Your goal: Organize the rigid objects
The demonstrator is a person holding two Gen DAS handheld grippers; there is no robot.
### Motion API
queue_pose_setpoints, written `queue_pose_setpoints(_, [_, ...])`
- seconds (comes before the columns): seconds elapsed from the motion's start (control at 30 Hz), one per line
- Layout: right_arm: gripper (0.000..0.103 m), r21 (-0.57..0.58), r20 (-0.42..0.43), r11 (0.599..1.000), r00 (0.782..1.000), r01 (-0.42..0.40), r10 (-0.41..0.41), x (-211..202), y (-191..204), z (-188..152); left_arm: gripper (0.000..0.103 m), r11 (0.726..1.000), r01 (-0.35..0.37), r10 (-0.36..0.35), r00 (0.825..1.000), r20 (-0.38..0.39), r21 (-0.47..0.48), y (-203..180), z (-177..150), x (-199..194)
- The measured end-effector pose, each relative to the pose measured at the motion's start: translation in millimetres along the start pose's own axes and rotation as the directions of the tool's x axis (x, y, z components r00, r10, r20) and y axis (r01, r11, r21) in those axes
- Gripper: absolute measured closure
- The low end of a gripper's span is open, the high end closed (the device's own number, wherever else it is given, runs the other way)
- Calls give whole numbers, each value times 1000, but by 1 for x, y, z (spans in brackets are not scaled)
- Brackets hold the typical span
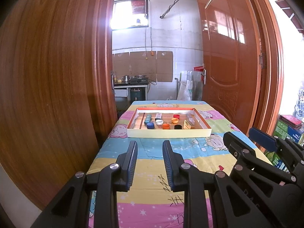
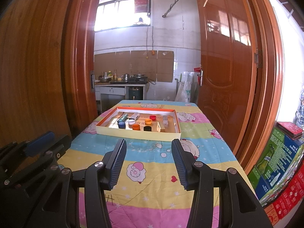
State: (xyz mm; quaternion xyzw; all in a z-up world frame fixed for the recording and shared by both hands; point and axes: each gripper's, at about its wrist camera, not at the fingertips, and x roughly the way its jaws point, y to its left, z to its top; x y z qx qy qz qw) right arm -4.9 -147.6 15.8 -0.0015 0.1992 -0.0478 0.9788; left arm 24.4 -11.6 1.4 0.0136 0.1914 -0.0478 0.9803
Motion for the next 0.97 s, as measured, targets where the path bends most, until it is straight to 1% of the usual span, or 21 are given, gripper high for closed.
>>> queue_pose_setpoints(0.97, [52,-4,2,1000,1000,-5,5,-2,5,-2,76,1000,3,-3,1000,2,3,2,-3,0])
